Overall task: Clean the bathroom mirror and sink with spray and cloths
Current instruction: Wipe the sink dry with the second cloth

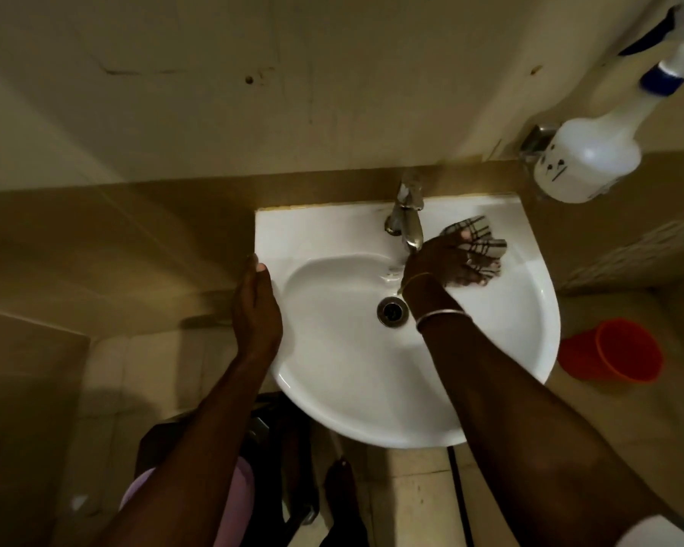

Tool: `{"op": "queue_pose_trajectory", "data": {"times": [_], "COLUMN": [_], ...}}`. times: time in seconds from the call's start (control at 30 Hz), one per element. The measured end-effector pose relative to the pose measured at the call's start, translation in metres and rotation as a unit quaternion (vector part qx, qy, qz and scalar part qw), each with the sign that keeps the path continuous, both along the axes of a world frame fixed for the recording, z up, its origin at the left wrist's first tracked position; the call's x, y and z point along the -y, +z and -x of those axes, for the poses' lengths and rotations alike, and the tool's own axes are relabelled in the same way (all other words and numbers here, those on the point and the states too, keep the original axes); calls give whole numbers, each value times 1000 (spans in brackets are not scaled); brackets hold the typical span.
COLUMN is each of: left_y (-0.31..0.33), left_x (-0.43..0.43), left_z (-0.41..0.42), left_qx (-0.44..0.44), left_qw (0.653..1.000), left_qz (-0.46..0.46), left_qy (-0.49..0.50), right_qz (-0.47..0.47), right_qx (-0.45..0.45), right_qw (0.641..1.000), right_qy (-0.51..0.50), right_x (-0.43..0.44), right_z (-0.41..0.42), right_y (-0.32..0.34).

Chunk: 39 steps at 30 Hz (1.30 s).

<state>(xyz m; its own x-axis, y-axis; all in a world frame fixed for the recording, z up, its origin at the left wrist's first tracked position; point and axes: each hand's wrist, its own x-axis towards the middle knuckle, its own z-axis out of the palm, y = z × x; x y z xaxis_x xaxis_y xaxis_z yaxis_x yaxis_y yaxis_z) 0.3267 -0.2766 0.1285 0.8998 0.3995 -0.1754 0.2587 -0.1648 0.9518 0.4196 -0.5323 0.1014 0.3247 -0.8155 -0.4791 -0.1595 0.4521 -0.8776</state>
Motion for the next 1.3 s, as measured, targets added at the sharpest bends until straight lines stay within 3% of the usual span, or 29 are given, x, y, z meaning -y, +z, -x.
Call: {"op": "queue_pose_trajectory", "data": {"times": [0.1,0.33,0.43,0.5,0.63,0.77,0.83,0.93,1.07,1.13,1.23,1.3], "left_y": [-1,1,1,2,6,14,9,9,19,20,19,16], "left_x": [-5,1,-1,-2,-4,-8,-11,-14,-9,-6,-4,-1], "left_z": [1,2,2,4,0,-1,0,4,6,7,8,8], "left_qx": [1,1,-8,-13,-8,-9,-17,-10,-19,-15,0,11], "left_qw": [1000,1000,1000,999,992,965,953,958,959,969,982,990], "left_qz": [14,22,27,52,126,262,302,285,281,247,190,135], "left_qy": [1,-8,-10,-10,8,-10,-27,-25,-17,-18,-16,-37], "right_qz": [-67,42,55,20,57,134,119,109,38,33,57,105], "right_qx": [39,-145,-131,-138,-230,-227,-220,-217,-252,-259,-251,-252], "right_qw": [997,978,937,917,869,804,789,805,888,903,894,856], "right_qy": [-23,140,320,373,436,533,561,541,383,340,367,440], "right_x": [-38,-87,-116,-139,-192,-213,-212,-218,-217,-211,-207,-207], "right_z": [20,47,56,52,54,84,93,88,57,50,55,71], "right_y": [-4,-6,2,4,34,44,40,42,41,35,31,29]}}
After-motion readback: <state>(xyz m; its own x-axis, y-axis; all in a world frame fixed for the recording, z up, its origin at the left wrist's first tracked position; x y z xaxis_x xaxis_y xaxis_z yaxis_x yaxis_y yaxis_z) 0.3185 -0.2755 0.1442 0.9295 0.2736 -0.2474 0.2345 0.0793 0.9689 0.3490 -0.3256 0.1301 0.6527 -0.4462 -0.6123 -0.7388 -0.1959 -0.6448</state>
